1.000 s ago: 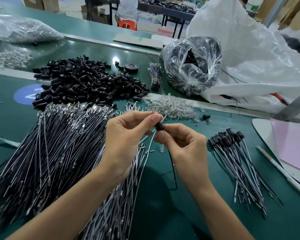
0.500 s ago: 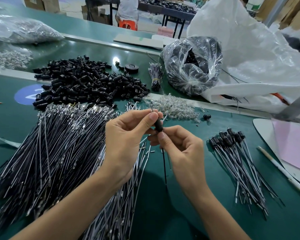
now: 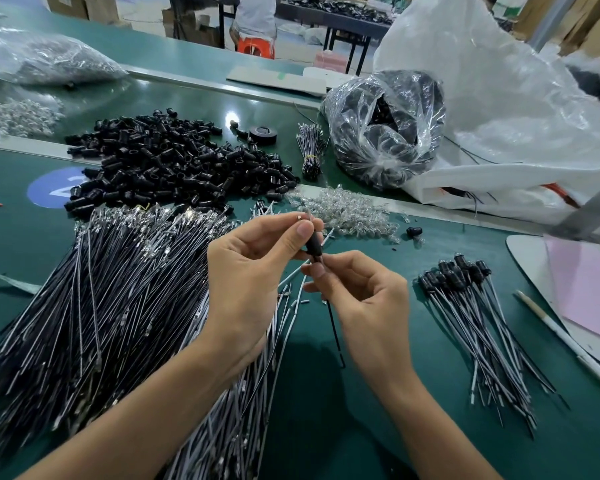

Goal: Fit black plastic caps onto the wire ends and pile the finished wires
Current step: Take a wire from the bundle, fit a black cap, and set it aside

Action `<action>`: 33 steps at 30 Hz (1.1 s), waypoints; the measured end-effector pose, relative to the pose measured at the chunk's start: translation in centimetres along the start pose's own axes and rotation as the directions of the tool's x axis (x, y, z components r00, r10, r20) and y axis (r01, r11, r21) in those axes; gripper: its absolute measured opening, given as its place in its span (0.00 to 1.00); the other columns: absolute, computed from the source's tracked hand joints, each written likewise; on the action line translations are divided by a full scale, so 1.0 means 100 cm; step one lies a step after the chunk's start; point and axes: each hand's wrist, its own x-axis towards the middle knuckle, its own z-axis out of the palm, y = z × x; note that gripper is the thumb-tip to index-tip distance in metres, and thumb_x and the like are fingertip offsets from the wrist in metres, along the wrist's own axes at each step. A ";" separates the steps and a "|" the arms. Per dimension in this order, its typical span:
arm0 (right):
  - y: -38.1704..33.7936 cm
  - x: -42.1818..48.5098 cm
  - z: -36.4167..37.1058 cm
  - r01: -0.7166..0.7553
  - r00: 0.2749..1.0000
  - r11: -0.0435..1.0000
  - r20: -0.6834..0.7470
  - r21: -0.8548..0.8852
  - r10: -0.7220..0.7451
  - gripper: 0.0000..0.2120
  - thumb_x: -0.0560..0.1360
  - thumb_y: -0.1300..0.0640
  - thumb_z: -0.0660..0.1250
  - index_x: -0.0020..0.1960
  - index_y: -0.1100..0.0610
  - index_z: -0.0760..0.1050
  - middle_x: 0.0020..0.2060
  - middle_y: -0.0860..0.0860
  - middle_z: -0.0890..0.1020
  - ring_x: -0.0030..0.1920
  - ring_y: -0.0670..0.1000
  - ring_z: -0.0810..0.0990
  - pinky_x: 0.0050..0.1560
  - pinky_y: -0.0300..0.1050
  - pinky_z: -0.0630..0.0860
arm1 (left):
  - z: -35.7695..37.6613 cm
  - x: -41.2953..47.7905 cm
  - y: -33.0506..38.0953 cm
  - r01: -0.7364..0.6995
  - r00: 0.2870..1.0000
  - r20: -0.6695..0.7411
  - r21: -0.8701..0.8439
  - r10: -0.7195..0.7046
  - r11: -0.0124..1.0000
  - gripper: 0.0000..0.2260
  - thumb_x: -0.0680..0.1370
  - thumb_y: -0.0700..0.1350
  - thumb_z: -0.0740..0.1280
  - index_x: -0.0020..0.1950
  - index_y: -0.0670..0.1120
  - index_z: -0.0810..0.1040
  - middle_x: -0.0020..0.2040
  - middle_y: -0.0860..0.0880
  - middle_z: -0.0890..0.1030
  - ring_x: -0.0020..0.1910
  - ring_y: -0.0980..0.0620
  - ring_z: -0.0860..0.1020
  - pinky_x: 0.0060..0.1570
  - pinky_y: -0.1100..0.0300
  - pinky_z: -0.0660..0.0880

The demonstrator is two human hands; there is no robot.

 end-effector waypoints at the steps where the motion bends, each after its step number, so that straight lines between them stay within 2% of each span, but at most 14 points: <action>1: 0.000 0.000 0.000 0.005 1.000 1.000 0.000 -0.007 -0.005 0.03 0.74 0.62 0.72 0.43 0.55 0.82 0.38 0.52 0.86 0.39 0.55 0.85 0.44 0.55 0.82 | 0.000 0.000 0.000 0.000 1.000 -0.002 0.002 0.000 1.000 0.05 0.68 0.41 0.73 0.42 0.43 0.85 0.43 0.42 0.86 0.39 0.49 0.83 0.42 0.63 0.78; 4: 0.000 0.000 0.000 0.010 1.000 1.000 0.001 -0.017 -0.010 0.04 0.74 0.64 0.72 0.43 0.56 0.82 0.37 0.52 0.85 0.39 0.57 0.85 0.46 0.61 0.81 | 0.000 0.001 -0.001 0.000 1.000 0.000 0.013 0.000 1.000 0.05 0.68 0.41 0.73 0.42 0.43 0.85 0.42 0.43 0.86 0.39 0.50 0.83 0.43 0.62 0.78; 11: 0.001 0.000 0.001 0.023 1.000 0.999 -0.011 -0.050 -0.023 0.06 0.73 0.61 0.72 0.40 0.51 0.80 0.37 0.50 0.85 0.38 0.56 0.85 0.44 0.61 0.80 | 0.000 0.001 -0.001 0.048 0.999 0.018 -0.004 -0.048 0.999 0.05 0.68 0.41 0.72 0.42 0.42 0.86 0.42 0.43 0.86 0.39 0.50 0.84 0.42 0.63 0.79; 16: 0.001 0.001 0.000 -0.003 1.000 1.000 -0.016 -0.024 0.003 0.05 0.73 0.61 0.71 0.40 0.53 0.80 0.38 0.53 0.85 0.39 0.60 0.84 0.45 0.63 0.80 | 0.000 0.001 0.001 0.067 0.998 0.020 -0.021 -0.066 0.998 0.06 0.66 0.41 0.73 0.42 0.42 0.86 0.42 0.42 0.86 0.39 0.49 0.83 0.43 0.62 0.79; 18: 0.001 0.001 0.000 -0.016 1.000 1.000 -0.001 -0.014 0.016 0.07 0.73 0.64 0.71 0.40 0.53 0.79 0.38 0.54 0.86 0.40 0.60 0.85 0.46 0.59 0.81 | 0.000 0.001 0.001 0.069 0.998 0.018 -0.025 -0.068 0.997 0.06 0.66 0.41 0.73 0.41 0.42 0.86 0.42 0.43 0.86 0.40 0.49 0.83 0.43 0.62 0.79; 21: 0.000 0.002 0.000 -0.054 0.998 0.998 0.030 0.024 0.053 0.10 0.75 0.68 0.69 0.40 0.55 0.77 0.39 0.56 0.86 0.41 0.55 0.86 0.44 0.45 0.80 | 0.000 0.001 0.002 0.080 0.997 0.018 -0.036 -0.080 0.996 0.06 0.66 0.41 0.73 0.41 0.42 0.86 0.42 0.43 0.86 0.40 0.49 0.83 0.42 0.62 0.79; 23: -0.001 0.001 0.000 -0.077 0.996 0.995 0.048 0.063 0.074 0.11 0.75 0.69 0.68 0.39 0.55 0.76 0.38 0.56 0.86 0.41 0.53 0.86 0.43 0.39 0.78 | 0.000 0.000 0.003 0.090 0.996 0.020 -0.044 -0.090 0.995 0.07 0.65 0.42 0.74 0.41 0.41 0.86 0.42 0.43 0.86 0.40 0.49 0.83 0.41 0.62 0.79; 33: -0.003 0.002 -0.001 -0.092 0.995 0.991 0.058 0.093 0.087 0.11 0.76 0.70 0.67 0.39 0.57 0.74 0.36 0.54 0.86 0.38 0.51 0.86 0.40 0.34 0.77 | -0.002 -0.001 0.004 0.107 0.993 0.062 -0.064 -0.103 0.992 0.09 0.63 0.45 0.75 0.41 0.44 0.86 0.43 0.44 0.86 0.41 0.50 0.83 0.43 0.62 0.79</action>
